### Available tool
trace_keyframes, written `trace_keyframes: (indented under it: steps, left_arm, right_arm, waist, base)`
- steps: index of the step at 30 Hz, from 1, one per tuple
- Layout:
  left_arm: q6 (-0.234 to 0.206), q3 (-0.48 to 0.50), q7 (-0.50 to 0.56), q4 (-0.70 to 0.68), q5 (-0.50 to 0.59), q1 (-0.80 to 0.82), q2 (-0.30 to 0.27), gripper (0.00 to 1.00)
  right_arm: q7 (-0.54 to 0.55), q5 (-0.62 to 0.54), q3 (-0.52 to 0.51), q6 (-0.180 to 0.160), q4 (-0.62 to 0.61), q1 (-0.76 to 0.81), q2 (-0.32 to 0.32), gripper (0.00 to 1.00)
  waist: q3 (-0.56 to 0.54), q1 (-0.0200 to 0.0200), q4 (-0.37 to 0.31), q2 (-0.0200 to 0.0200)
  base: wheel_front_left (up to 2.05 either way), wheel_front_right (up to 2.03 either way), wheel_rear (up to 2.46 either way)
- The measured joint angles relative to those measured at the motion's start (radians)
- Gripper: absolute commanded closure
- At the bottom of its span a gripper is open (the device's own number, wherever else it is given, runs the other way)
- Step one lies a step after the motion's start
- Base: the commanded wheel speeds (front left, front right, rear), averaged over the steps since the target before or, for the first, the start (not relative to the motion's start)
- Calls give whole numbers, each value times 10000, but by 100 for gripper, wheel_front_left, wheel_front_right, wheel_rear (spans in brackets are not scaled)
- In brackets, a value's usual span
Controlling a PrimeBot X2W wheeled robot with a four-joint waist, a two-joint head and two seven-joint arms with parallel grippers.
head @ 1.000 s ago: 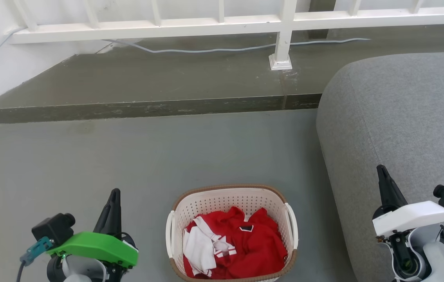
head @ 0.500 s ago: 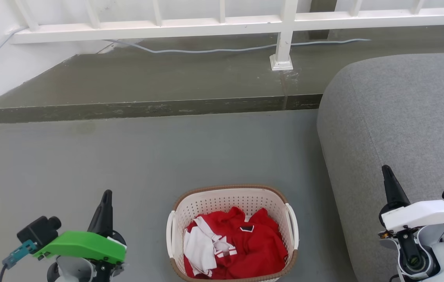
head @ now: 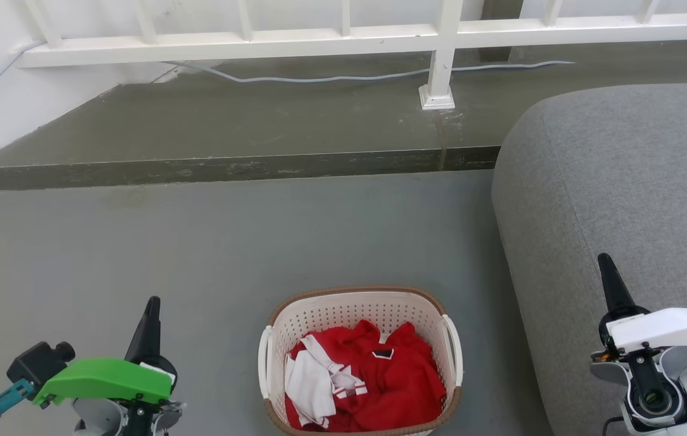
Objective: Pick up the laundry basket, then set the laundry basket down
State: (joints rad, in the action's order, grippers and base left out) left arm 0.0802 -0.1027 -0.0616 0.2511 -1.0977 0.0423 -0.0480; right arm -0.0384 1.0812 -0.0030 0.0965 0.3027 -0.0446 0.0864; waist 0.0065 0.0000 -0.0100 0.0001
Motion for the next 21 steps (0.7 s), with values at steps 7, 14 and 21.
trace_keyframes:
  steps: [7, 14, 21]
  left_arm:
    - [84, 203, 194, 33, -773, 4, -2, 100]
    - [119, 418, 449, 75, -1523, 14, -6, 100]
    - [161, 631, 612, 109, -2236, 20, -8, 100]
  right_arm:
    - [234, 796, -217, 8, -23, -77, -81, 100]
    - [470, 1559, -420, 79, -46, -82, -159, 100]
    - [671, 2215, -591, 88, -56, -88, -215, 100]
  waist:
    - [-6, 0, 15, 0]
    - [-12, 0, 30, 0]
    - [-17, 0, 43, 0]
  base:
    - [0, 0, 0]
    - [0, 0, 0]
    - [0, 0, 0]
